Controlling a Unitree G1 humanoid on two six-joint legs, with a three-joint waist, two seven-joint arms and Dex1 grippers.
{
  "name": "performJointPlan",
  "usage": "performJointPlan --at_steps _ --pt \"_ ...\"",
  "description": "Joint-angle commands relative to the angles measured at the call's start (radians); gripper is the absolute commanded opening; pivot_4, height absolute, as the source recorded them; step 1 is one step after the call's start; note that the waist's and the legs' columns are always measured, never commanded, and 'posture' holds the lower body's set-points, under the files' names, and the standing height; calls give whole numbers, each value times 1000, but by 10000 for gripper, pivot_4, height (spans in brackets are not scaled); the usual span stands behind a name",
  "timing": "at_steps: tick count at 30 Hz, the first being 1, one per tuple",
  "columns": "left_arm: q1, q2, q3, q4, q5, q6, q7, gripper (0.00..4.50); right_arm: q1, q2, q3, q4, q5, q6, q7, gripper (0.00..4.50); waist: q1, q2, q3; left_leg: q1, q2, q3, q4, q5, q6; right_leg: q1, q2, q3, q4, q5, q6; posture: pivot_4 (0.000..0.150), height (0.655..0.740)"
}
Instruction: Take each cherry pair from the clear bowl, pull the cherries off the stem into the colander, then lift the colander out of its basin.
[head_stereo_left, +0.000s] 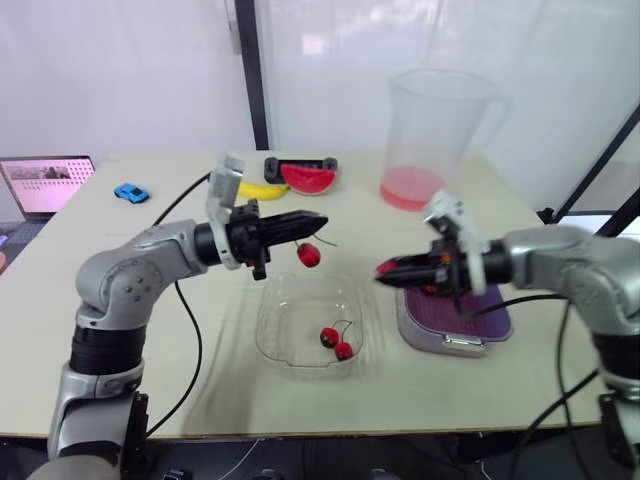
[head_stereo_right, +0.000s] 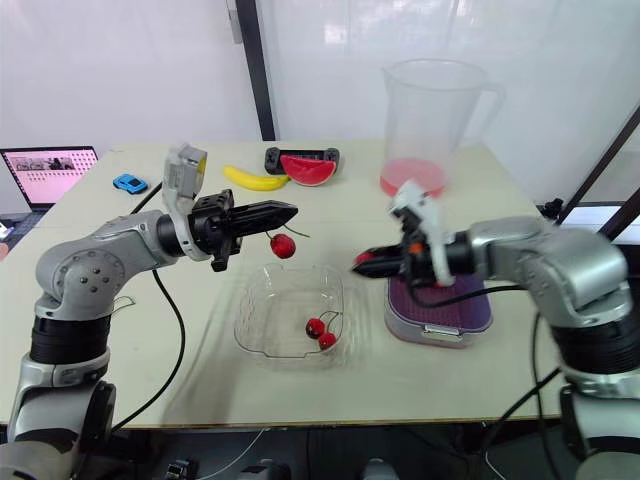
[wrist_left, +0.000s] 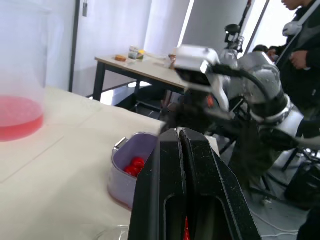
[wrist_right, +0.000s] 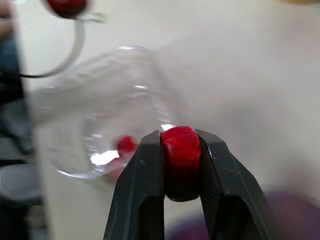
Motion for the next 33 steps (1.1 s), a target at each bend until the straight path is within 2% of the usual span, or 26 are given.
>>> performJointPlan --at_steps 1,3,10,11,13,14,15,19,23,28,30,33 --pt "6 3 19 -29 -1 -27 -7 0 15 -100 69 87 -170 -187 79 8453 -1 0 0 0 0 0 0 0 0 0 0 0 0 0 0 1500 7400" --pt "9 2 12 -28 9 -34 -10 0 77 -133 132 117 -269 -323 122 8453 -4 0 0 0 0 1 0 0 0 0 0 0 0 0 0 1500 7400" --pt "14 -1 11 -31 23 -46 3 0 178 -108 182 177 -400 -475 143 8453 -10 1 1 0 1 1 0 1 -2 -1 0 1 0 0 0 1500 7400" --pt "15 -3 12 -33 23 -46 8 0 185 -103 179 183 -404 -477 143 13100 -10 1 1 0 1 1 0 2 -3 -1 0 1 0 0 0 1500 7400" --pt "17 -5 13 -37 22 -45 13 0 191 -104 172 183 -405 -472 159 16925 -8 1 1 0 1 0 0 2 -3 -1 0 1 0 0 0 1500 7400" --pt "16 -6 13 -38 21 -46 16 0 188 -110 164 179 -401 -466 172 22772 -7 1 1 0 1 0 0 2 -3 -1 0 1 0 0 0 1500 7400" --pt "15 -8 14 -37 21 -46 19 0 179 -112 154 177 -394 -459 181 25736 -6 1 1 0 1 0 0 2 -3 0 0 1 0 0 0 1500 7400" --pt "3 -23 18 -31 12 -52 36 0 120 -124 100 149 -338 -381 222 43411 -5 1 1 0 1 1 0 2 -3 0 0 1 0 0 0 1500 7400" --pt "-15 -57 23 -20 6 -57 60 0 33 -56 38 65 -191 -211 229 44337 -6 1 1 0 1 0 0 2 -3 0 0 1 0 0 0 1500 7400" --pt "-34 -95 14 -18 -4 -52 70 0 -95 209 -51 -11 40 3 92 44337 -11 0 0 0 1 -1 0 2 -3 0 1 0 0 0 0 1500 7400" --pt "-41 -103 12 -13 -2 -51 70 0 -112 304 -52 -31 81 43 32 44337 -9 0 0 0 1 -1 0 4 -7 0 0 0 1 0 0 1500 7400" --pt "-50 -109 8 -11 -3 -48 71 0 -123 394 -13 -30 62 30 -38 44337 -1 0 0 0 1 -1 0 4 -7 0 -1 0 0 0 0 1500 7400"
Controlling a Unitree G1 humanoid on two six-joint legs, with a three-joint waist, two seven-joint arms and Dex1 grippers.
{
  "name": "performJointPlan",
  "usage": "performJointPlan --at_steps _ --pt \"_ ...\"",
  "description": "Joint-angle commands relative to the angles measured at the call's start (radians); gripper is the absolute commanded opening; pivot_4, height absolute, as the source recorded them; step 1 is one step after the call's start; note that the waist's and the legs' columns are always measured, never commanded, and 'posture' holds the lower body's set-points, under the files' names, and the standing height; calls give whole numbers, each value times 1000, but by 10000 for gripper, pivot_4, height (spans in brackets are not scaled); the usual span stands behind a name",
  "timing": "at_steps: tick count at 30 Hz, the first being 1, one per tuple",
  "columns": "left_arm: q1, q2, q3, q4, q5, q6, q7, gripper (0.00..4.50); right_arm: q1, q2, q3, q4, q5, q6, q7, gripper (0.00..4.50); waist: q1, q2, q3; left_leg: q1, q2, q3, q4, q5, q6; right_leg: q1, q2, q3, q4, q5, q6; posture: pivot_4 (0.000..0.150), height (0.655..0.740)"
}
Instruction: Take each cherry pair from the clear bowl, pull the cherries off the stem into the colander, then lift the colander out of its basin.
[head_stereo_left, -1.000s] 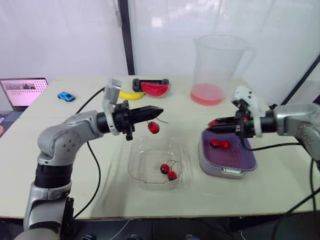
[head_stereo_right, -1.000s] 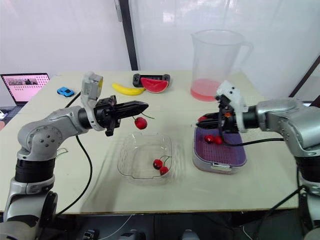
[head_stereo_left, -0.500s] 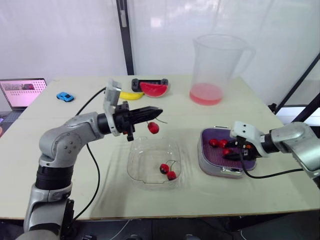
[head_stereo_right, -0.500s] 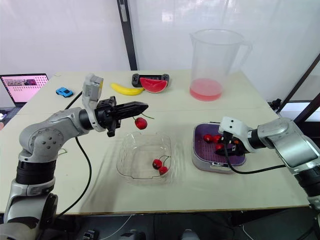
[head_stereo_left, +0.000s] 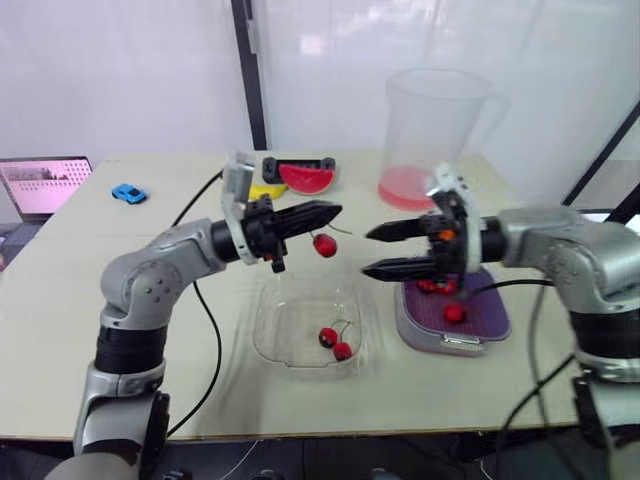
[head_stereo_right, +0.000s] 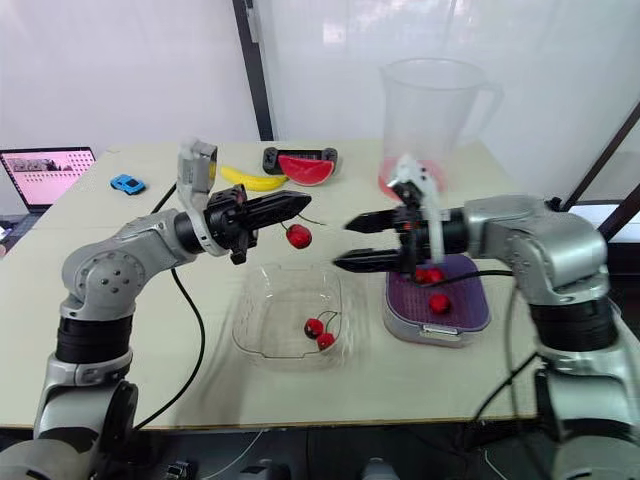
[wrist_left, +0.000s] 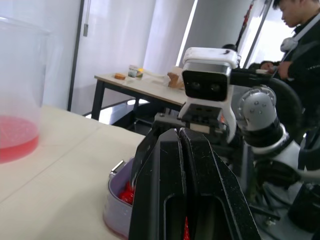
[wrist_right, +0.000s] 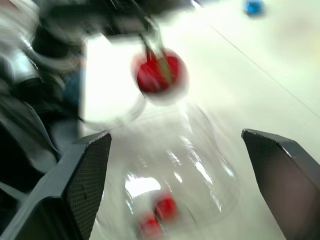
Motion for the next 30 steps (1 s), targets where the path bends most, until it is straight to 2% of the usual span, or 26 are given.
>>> performJointPlan --at_steps 1,6,13,16,19,30 --pt "-31 -4 13 -19 -16 -7 2 0 -28 64 4 -17 3 -8 -80 44337 4 0 0 0 0 0 0 0 0 0 0 0 0 0 0 1500 7400" --pt "-26 -2 3 -25 -8 -2 -3 0 -68 132 15 6 22 -14 -109 44337 2 0 0 0 -1 0 1 0 0 0 0 0 0 0 0 1500 7400" --pt "-27 4 -4 -28 -1 -7 -8 0 -86 153 40 15 21 -22 -103 44337 -7 0 0 0 -1 0 0 0 0 -1 0 0 1 0 0 1500 7400" --pt "-31 6 6 -25 -7 -4 -5 0 -87 151 52 18 10 -27 -106 36060 -7 0 0 0 -1 0 0 0 0 -1 0 0 1 0 0 1500 7400" --pt "-27 5 4 -28 -11 0 -6 0 -81 145 62 17 -2 -37 -105 22696 -7 0 0 0 -1 0 0 0 0 -1 0 0 1 0 0 1500 7400" --pt "-24 8 3 -27 -8 3 -9 0 -74 130 60 28 -19 -60 -107 22696 -7 0 0 0 -1 0 0 0 0 -1 0 0 1 0 0 1500 7400"
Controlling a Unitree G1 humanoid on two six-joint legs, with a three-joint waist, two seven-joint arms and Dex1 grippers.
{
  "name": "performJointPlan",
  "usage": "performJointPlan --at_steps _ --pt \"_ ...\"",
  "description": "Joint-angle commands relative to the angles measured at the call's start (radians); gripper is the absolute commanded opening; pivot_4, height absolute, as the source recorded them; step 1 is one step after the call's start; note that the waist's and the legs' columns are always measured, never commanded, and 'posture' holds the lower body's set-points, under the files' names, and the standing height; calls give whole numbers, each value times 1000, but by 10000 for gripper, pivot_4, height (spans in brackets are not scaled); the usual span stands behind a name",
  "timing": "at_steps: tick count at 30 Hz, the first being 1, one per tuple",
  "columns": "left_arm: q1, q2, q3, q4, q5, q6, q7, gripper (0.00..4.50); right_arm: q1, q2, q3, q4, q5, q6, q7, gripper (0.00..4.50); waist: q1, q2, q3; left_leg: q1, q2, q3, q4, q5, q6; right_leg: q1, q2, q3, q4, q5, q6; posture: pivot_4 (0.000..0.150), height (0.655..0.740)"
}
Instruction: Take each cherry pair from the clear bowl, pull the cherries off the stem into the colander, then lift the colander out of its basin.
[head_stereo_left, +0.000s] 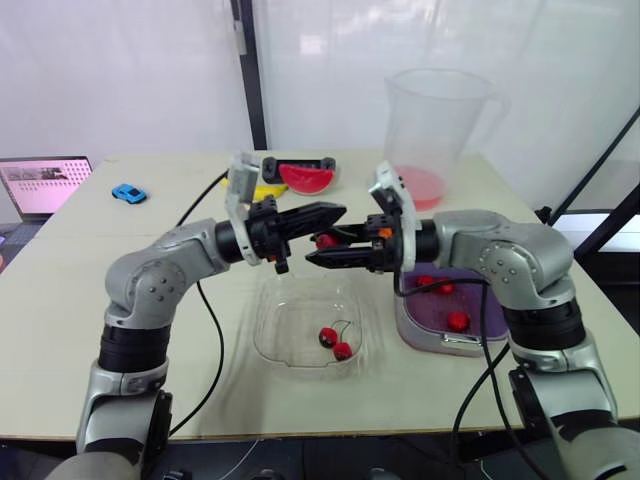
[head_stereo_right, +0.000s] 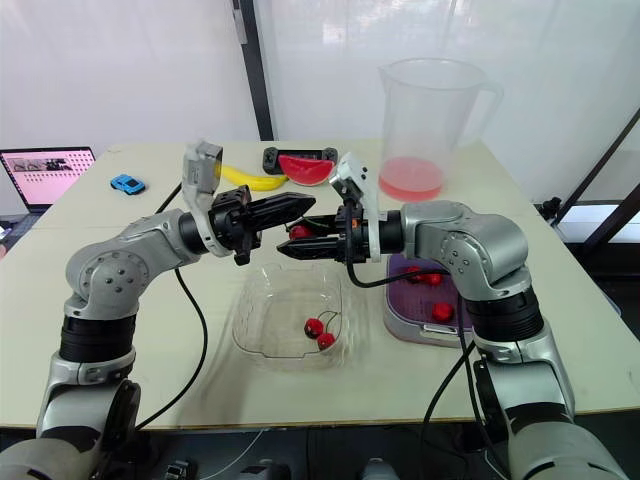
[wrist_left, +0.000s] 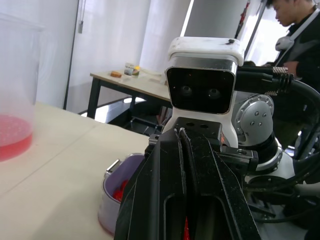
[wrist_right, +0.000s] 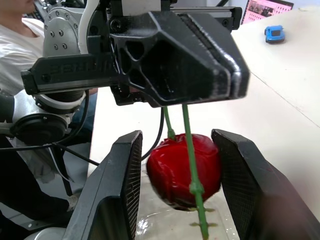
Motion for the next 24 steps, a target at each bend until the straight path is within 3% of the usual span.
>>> performJointPlan --at_steps 1,3,9,24 --pt "-18 13 14 -26 -11 -3 -6 0 -14 -10 -11 -9 -5 -23 0 22696 0 0 0 0 0 0 0 0 0 0 0 0 0 0 0 1500 7400" --pt "-17 14 14 -28 -12 -3 -6 0 -15 -6 -14 -10 -1 -22 0 22696 0 0 0 0 0 0 0 0 0 0 0 0 0 0 0 1500 7400" --pt "-16 13 13 -25 -11 -5 -5 0 -15 -4 -12 -9 -5 -27 1 5216 0 0 0 0 0 0 0 0 0 0 0 0 0 0 0 1500 7400" --pt "-21 5 16 -7 5 -26 -10 0 104 -151 23 14 -77 -57 52 4577 1 0 0 0 0 0 0 0 0 0 0 0 0 0 0 1500 7400"
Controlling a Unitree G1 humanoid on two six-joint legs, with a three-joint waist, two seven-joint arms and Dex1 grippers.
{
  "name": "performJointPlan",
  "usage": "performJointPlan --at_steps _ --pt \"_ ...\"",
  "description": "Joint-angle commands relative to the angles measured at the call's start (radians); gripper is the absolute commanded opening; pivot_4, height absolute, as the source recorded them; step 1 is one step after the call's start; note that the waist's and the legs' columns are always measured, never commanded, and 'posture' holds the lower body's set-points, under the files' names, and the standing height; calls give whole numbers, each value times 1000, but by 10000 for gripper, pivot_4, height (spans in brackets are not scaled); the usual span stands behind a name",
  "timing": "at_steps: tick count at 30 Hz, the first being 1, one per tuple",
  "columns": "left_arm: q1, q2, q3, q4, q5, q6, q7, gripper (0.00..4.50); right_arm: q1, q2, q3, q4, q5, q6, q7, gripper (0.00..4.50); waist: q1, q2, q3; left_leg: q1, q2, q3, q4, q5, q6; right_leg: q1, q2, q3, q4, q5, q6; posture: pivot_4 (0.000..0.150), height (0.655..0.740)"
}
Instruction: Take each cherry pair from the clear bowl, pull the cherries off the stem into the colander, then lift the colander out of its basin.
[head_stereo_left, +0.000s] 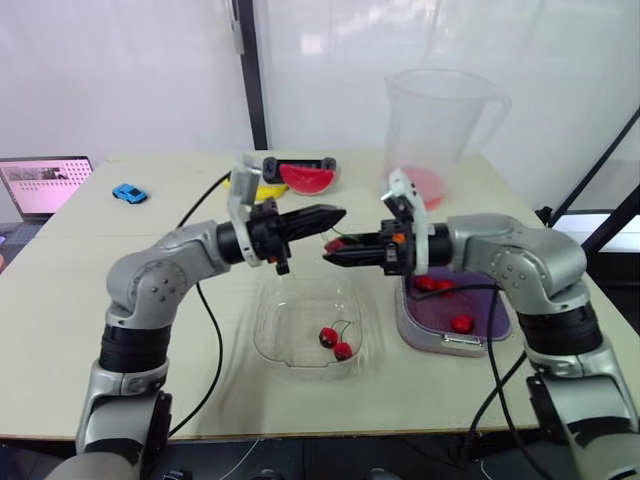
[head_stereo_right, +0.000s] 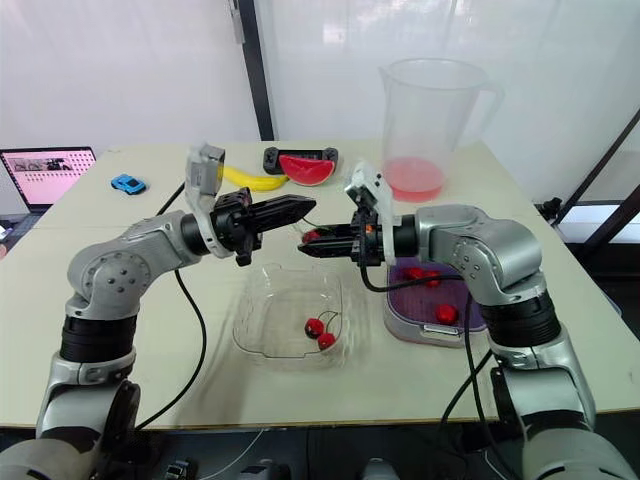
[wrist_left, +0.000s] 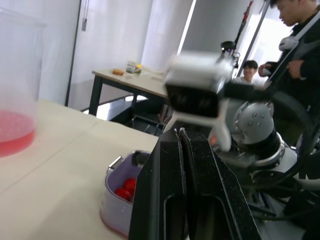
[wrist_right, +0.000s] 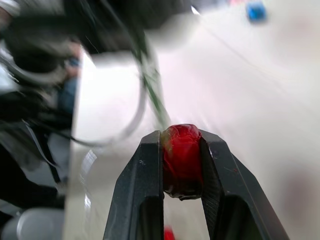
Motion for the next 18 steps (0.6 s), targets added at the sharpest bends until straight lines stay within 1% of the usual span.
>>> performJointPlan --at_steps 1,6,9,10,12,15,17,18 --pt "-22 8 20 -16 -3 -21 -10 0 16 -55 -16 7 -26 -21 21 4577 -1 0 0 0 0 0 0 0 0 0 0 0 0 0 0 1500 7400" --pt "-17 12 25 -21 -3 -22 -8 0 60 -186 -54 54 -72 -66 67 4577 2 0 0 0 0 0 0 0 0 0 0 0 0 0 0 1500 7400" --pt "-6 19 28 -29 -2 -22 -5 0 94 -317 -31 88 -162 -145 119 4577 3 0 0 0 0 0 0 -1 1 0 0 0 0 0 0 1500 7400" --pt "-2 22 31 -30 -1 -22 -5 0 112 -356 -19 97 -188 -169 139 4577 5 0 0 0 0 0 0 -3 4 0 0 0 0 0 0 1500 7400" --pt "3 29 34 -32 -2 -23 -3 0 135 -397 -1 113 -223 -199 161 4577 4 0 0 0 0 1 0 -3 5 0 0 0 -1 0 0 1500 7400" --pt "9 36 39 -32 0 -24 0 0 165 -423 22 139 -272 -232 178 4577 -2 0 0 0 0 1 0 -3 5 0 0 0 -1 0 0 1500 7400" --pt "14 46 42 -34 6 -24 3 0 194 -428 27 149 -285 -234 194 14675 -2 0 0 0 0 1 0 -3 5 0 1 0 -1 0 0 1500 7400" --pt "16 52 41 -36 11 -25 4 0 201 -428 21 152 -282 -229 202 18374 -2 0 0 0 1 1 -1 -3 5 0 1 0 -1 0 0 1500 7400"
